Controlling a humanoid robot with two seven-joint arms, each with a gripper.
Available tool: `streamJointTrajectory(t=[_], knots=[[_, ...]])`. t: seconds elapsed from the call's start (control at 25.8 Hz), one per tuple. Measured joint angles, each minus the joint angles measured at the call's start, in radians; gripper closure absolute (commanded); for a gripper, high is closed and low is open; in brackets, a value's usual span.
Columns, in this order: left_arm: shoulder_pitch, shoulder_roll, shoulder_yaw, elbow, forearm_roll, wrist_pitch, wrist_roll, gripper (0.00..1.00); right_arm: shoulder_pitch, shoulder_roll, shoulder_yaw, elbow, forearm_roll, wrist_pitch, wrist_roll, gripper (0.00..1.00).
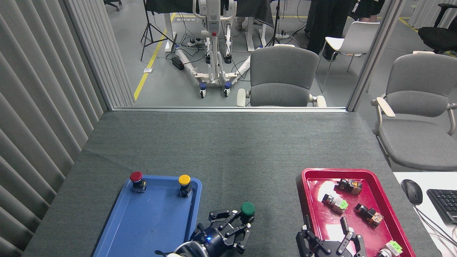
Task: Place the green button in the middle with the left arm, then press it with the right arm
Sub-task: 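Carry the green button off the blue tray toward the table middle, then set the green button on the table and release it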
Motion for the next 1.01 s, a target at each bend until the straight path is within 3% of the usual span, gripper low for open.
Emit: streamJointTrajectory(t=[0.19, 0.27, 0.39, 0.47, 0.74, 1.01], knots=[[-0.054, -0.050, -0.025, 0.152, -0.003, 0.010, 0.036, 0.98, 0.000, 0.002, 0.002, 0.001, 0.005, 0.002, -0.001, 0.01], [-0.060, -0.057, -0.027, 0.183, -0.003, 0.012, 0.042, 0.86, 0.000, 0.002, 0.002, 0.002, 0.013, 0.002, -0.001, 0.01], [-0.064, -0.060, -0.028, 0.206, -0.003, 0.015, 0.051, 0.28, -0.001, 0.005, 0.003, 0.003, 0.020, -0.001, -0.002, 0.01], [-0.065, -0.059, -0.027, 0.212, 0.001, 0.015, 0.067, 0.01, -0.002, 0.008, 0.005, 0.005, 0.023, -0.002, -0.001, 0.01], [-0.038, -0.048, -0.002, 0.137, 0.034, 0.040, 0.087, 0.00, -0.008, 0.022, 0.013, 0.009, 0.026, -0.004, -0.001, 0.01], [0.067, 0.030, 0.034, -0.088, 0.054, 0.060, 0.049, 0.00, -0.012, 0.038, 0.028, 0.009, 0.045, -0.002, -0.002, 0.01]])
